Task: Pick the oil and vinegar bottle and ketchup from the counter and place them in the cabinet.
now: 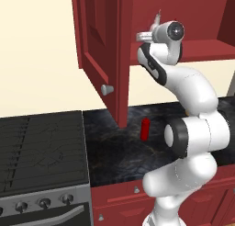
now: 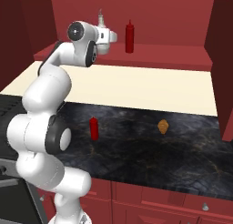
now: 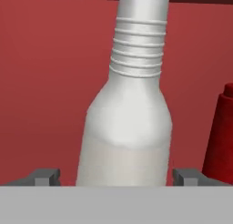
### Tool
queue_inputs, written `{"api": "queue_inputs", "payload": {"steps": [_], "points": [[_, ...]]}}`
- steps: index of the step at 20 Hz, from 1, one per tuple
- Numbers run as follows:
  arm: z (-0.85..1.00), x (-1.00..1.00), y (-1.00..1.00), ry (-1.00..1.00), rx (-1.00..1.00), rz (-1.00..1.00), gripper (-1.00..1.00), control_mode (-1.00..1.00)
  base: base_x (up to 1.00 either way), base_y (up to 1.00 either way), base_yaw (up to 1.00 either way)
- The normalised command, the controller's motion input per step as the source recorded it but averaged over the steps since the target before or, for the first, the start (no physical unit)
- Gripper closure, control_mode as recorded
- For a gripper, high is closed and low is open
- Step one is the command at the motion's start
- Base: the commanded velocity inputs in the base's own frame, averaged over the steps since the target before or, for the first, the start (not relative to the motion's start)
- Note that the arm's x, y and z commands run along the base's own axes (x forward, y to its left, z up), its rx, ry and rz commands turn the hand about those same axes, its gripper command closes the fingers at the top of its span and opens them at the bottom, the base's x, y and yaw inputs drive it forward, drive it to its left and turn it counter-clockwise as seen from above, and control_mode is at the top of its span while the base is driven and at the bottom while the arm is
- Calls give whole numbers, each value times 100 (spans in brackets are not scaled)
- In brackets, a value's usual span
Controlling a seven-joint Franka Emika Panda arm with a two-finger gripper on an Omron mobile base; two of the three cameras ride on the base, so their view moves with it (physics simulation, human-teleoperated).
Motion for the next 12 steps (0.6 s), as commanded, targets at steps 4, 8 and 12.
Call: {"api": "queue_inputs", "payload": {"steps": [4, 8, 12], "points": [[0, 2, 0, -2, 0, 0, -100, -100, 0, 0, 0], [8, -57, 0, -13, -1, 3, -100, -100, 0, 0, 0], [8, -82, 0, -18, -1, 7, -100, -100, 0, 0, 0]]}}
